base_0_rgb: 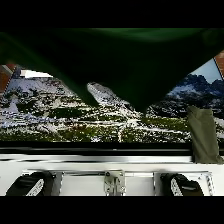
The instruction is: Fold the shirts.
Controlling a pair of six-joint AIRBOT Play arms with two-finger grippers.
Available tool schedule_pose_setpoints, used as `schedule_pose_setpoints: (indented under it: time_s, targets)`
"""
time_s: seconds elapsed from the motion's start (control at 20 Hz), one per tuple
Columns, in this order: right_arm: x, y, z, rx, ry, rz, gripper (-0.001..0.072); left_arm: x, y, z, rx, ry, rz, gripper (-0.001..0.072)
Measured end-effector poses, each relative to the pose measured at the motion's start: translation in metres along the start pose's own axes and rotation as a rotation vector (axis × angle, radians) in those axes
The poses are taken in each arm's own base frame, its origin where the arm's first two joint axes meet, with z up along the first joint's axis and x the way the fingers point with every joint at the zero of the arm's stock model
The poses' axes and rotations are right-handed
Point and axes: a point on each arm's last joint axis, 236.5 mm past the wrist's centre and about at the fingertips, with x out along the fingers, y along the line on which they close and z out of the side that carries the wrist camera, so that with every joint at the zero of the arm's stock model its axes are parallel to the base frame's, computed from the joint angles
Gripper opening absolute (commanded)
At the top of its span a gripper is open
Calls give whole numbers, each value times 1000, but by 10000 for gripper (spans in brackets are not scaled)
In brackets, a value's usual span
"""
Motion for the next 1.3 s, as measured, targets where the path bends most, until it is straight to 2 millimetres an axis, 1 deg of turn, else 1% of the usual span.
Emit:
schedule_pose_setpoints:
  time_s: [0.05,0.1,0.2,0.3,0.4,0.5,0.65,0.7,0.8,0.85,0.95,1.0,1.1,1.15,1.2,1.25,1.3]
  targets:
    - [-9,5,7,-17,-24,-12,64,-12,9,0,33,15,57,41]
    - [-16,7,11,-29,-37,-31,64,-22,19,-6,62,48,116,41]
    - [-25,0,12,-30,-35,-88,64,-38,45,-25,104,147,239,41]
    - [-28,-8,2,-4,11,-131,64,-50,63,-39,120,214,319,41]
    - [-27,-15,-18,30,93,-152,64,-55,74,-48,126,253,365,41]
    - [-21,-29,-45,70,210,-181,64,-52,83,-56,125,292,392,41]
    - [-10,-56,-85,136,375,-232,64,-36,96,-66,121,336,411,41]
    - [-4,-70,-101,159,433,-253,64,-26,101,-72,117,359,410,41]
    - [12,-97,-133,215,541,-286,64,1,115,-95,100,438,406,41]
    - [20,-110,-152,247,597,-298,64,17,123,-113,89,493,404,41]
    - [38,-143,-200,317,722,-331,64,48,139,-157,63,612,395,41]
    - [46,-158,-224,350,776,-347,64,65,147,-185,44,681,385,41]
    - [65,-192,-272,410,858,-381,65,98,156,-238,-5,793,348,41]
    - [74,-206,-291,435,876,-395,65,115,159,-267,-39,851,324,42]
    - [86,-220,-308,464,879,-405,66,129,159,-292,-76,893,299,42]
    - [96,-230,-322,494,874,-411,66,144,159,-319,-128,931,274,42]
    - [107,-239,-335,530,859,-413,66,155,156,-345,-189,976,256,42]
